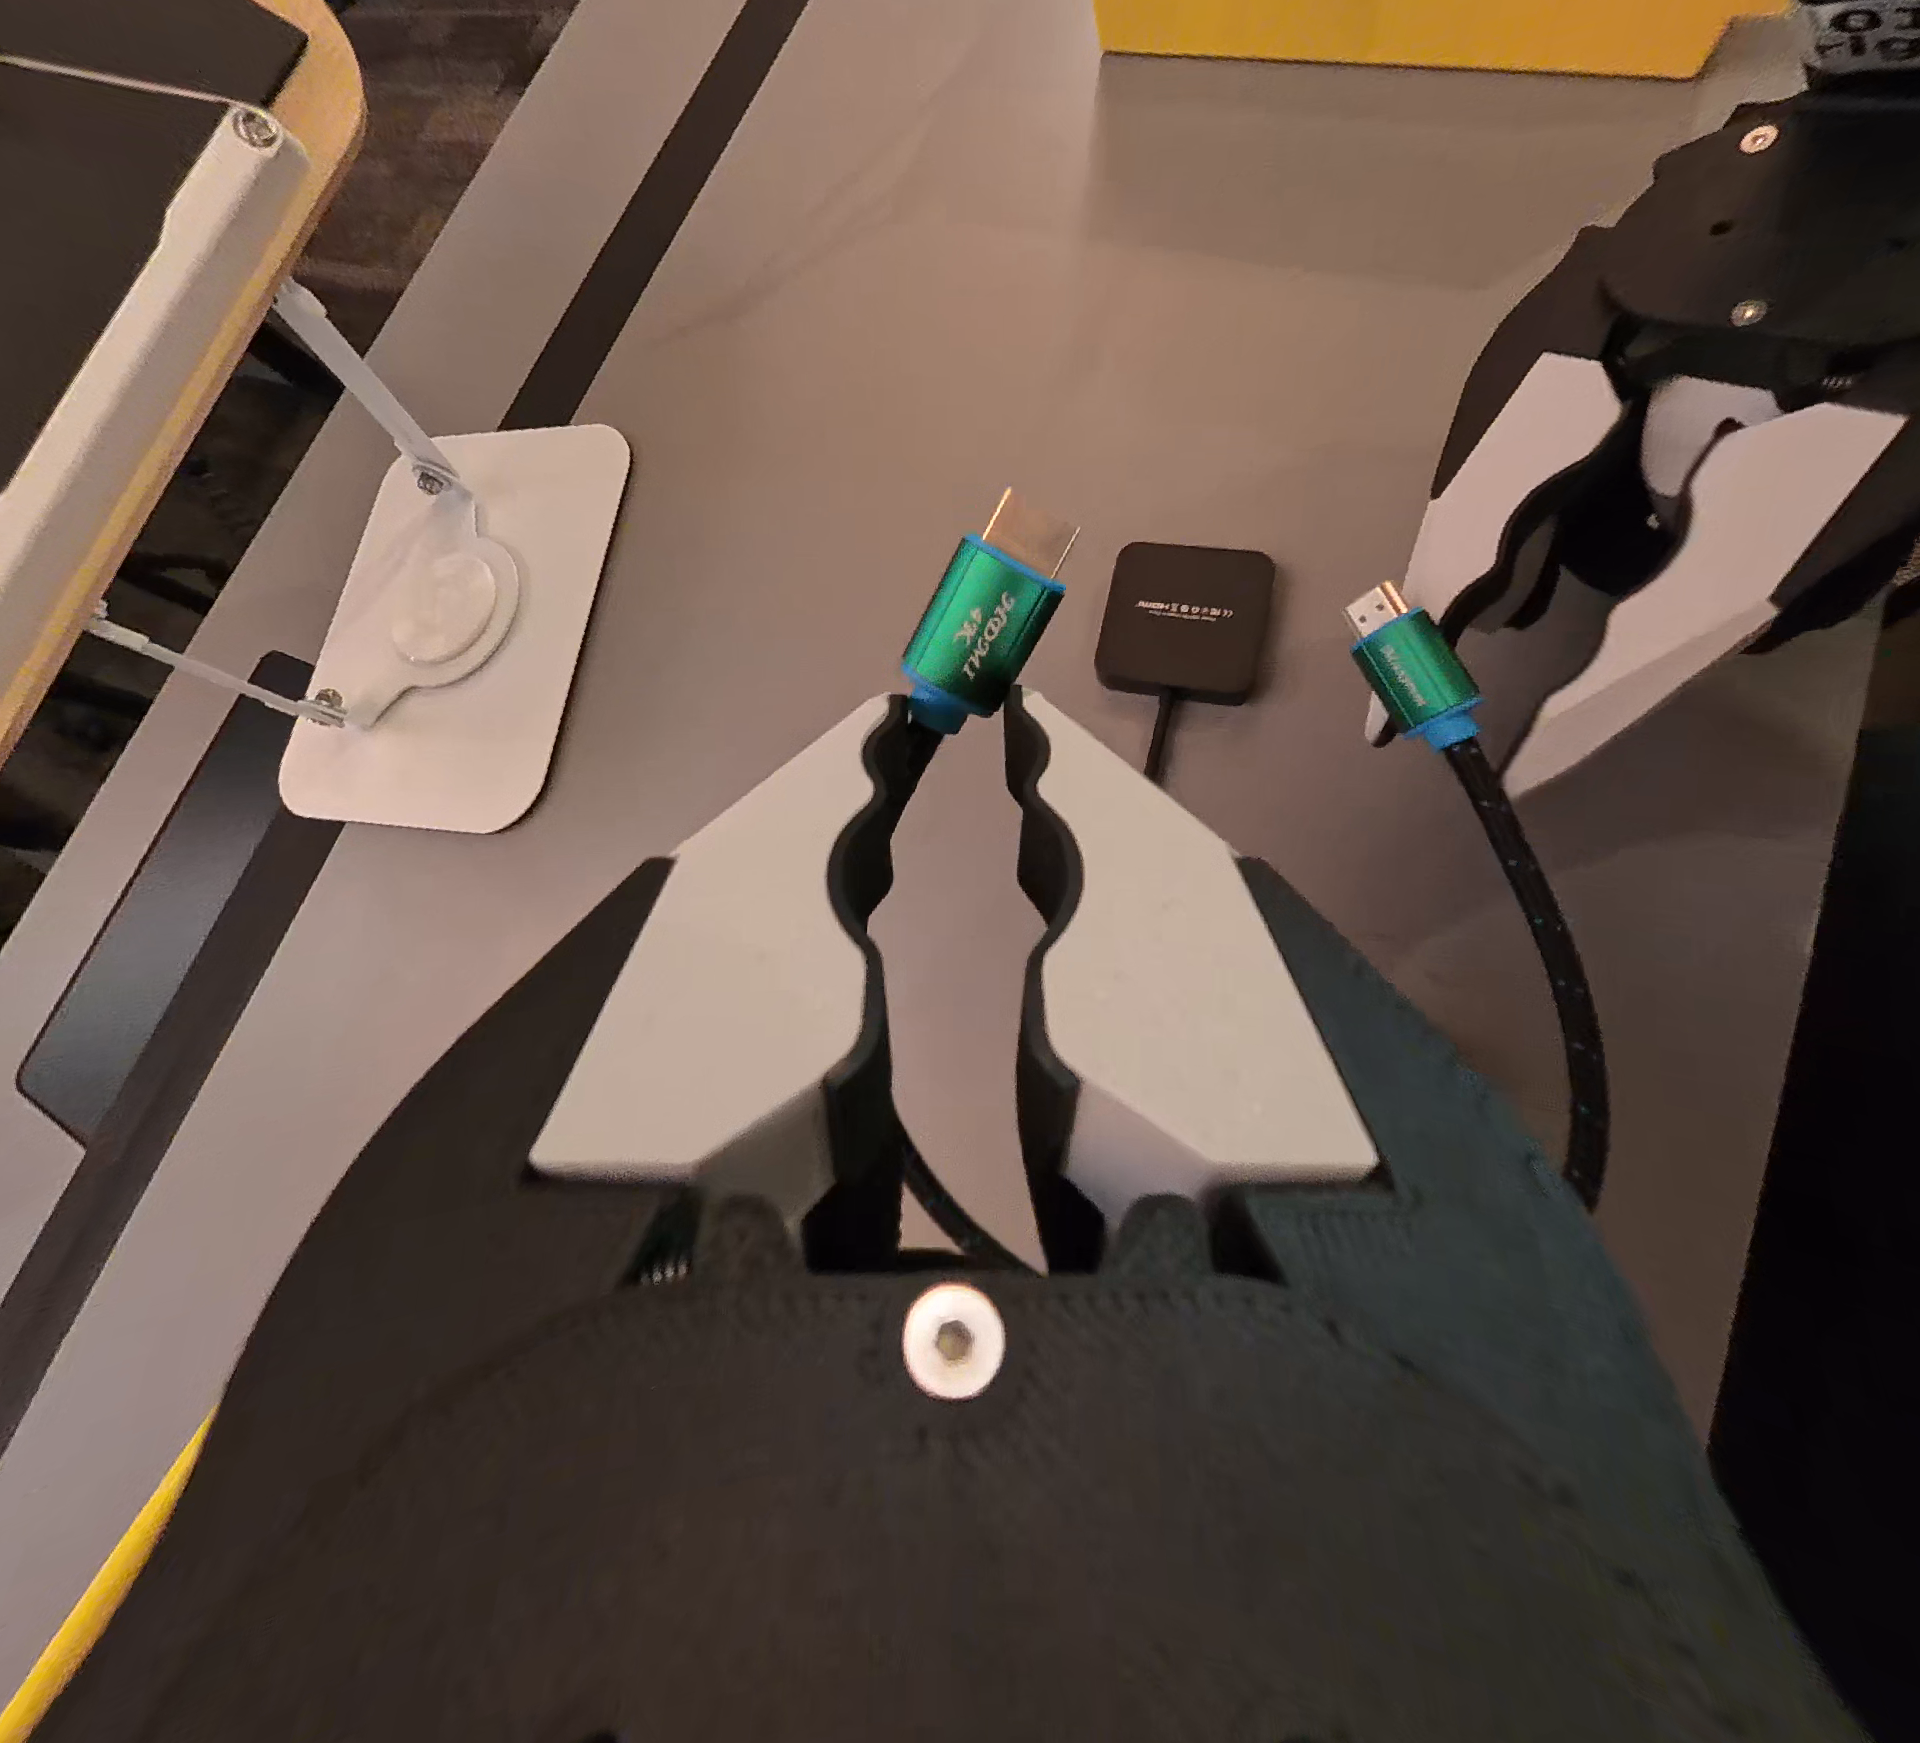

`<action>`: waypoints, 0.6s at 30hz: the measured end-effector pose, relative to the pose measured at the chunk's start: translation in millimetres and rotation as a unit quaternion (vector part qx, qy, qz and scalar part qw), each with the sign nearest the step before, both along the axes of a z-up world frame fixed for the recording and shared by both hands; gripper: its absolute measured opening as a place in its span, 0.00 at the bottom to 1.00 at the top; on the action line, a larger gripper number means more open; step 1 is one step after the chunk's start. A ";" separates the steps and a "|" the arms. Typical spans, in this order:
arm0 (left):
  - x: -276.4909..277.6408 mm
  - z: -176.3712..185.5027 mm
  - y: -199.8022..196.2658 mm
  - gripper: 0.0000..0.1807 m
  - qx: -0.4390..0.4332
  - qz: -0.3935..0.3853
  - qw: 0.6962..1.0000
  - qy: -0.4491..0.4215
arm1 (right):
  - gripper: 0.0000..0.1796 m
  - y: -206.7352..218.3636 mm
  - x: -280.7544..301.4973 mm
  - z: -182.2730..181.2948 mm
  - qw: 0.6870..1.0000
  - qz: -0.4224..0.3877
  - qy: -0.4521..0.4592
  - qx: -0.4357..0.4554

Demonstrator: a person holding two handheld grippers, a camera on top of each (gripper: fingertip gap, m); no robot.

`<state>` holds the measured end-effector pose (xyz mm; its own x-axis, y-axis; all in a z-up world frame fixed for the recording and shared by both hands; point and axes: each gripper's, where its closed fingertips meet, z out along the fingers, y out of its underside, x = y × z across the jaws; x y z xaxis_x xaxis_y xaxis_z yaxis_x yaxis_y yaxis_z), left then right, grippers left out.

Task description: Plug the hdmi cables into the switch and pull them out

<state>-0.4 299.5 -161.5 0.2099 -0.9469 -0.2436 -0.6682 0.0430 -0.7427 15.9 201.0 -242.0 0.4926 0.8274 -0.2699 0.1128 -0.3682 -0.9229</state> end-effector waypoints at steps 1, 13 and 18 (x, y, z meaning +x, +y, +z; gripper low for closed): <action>1.4 0.4 -0.9 0.09 0.002 -0.001 1.000 0.000 | 0.13 -0.1 -0.9 3.5 1.000 -0.001 0.008 0.002; 11.5 -8.7 0.0 0.08 0.029 0.007 1.000 0.008 | 0.27 -6.0 -2.0 21.0 0.990 0.028 0.126 -0.054; 10.0 -5.6 4.9 0.08 0.034 0.015 0.999 0.001 | 0.27 -3.7 4.1 8.7 0.994 0.023 0.091 -0.053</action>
<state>9.6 304.4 -167.1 0.2375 -0.9214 -0.3075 -0.6710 0.0733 -0.7378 19.9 197.2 -233.3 0.3894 0.8104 -0.4378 -0.0324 -0.4629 -0.8858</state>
